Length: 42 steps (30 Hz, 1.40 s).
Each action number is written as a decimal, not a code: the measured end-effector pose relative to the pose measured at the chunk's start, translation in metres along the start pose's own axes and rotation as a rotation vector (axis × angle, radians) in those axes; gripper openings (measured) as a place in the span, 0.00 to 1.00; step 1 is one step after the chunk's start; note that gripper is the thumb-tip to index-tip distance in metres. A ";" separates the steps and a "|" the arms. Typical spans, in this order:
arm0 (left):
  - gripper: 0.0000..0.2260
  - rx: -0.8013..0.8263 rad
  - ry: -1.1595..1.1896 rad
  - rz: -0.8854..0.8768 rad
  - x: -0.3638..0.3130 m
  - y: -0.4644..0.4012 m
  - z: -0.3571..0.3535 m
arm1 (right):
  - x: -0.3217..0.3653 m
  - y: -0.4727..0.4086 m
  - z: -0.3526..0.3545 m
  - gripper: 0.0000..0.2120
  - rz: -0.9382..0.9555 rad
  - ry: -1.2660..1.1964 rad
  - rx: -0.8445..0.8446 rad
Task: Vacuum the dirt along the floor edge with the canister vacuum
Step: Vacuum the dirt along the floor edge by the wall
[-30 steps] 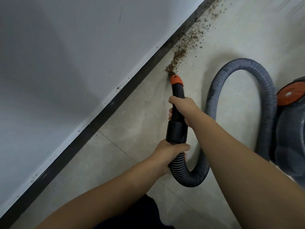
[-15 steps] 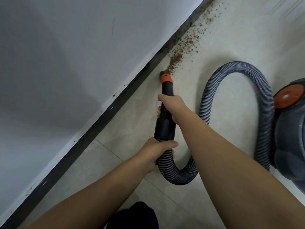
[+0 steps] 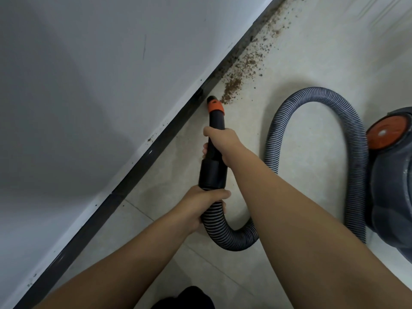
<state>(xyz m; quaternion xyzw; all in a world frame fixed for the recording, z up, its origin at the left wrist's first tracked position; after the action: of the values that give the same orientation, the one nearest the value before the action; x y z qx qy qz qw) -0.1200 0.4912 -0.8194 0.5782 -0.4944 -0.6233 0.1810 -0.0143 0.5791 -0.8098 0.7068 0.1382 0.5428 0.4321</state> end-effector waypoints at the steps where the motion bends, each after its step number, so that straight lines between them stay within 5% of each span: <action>1: 0.04 0.012 -0.014 0.000 -0.002 0.000 -0.002 | 0.001 -0.001 0.004 0.09 -0.004 -0.013 -0.012; 7: 0.05 0.117 -0.085 0.015 -0.009 -0.002 -0.031 | 0.001 -0.006 0.049 0.10 -0.017 -0.069 -0.116; 17: 0.05 -0.026 -0.078 -0.006 -0.019 -0.007 0.008 | 0.010 -0.016 0.001 0.10 -0.005 -0.087 -0.007; 25: 0.08 0.100 -0.143 0.013 -0.030 -0.013 -0.029 | 0.015 -0.025 0.055 0.11 -0.012 -0.126 -0.127; 33: 0.05 -0.069 -0.136 -0.007 -0.037 -0.023 0.008 | 0.026 -0.037 0.006 0.10 -0.004 -0.134 -0.018; 42: 0.06 0.080 -0.240 0.005 -0.045 -0.026 -0.020 | 0.023 -0.042 0.052 0.11 -0.013 -0.195 -0.122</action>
<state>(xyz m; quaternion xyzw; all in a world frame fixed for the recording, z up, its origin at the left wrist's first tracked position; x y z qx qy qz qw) -0.0812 0.5306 -0.8135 0.5049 -0.5383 -0.6675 0.0991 0.0516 0.5951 -0.8282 0.7277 0.0669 0.4761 0.4892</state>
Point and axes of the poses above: each hand's wrist, its own y-axis away from the middle knuckle, its own z-axis out of the back of the hand, x = y × z, the point moved 4 cm from there along -y, towards the middle knuckle, and after that the axes turned 7 degrees about -y, right-handed, at the moved point
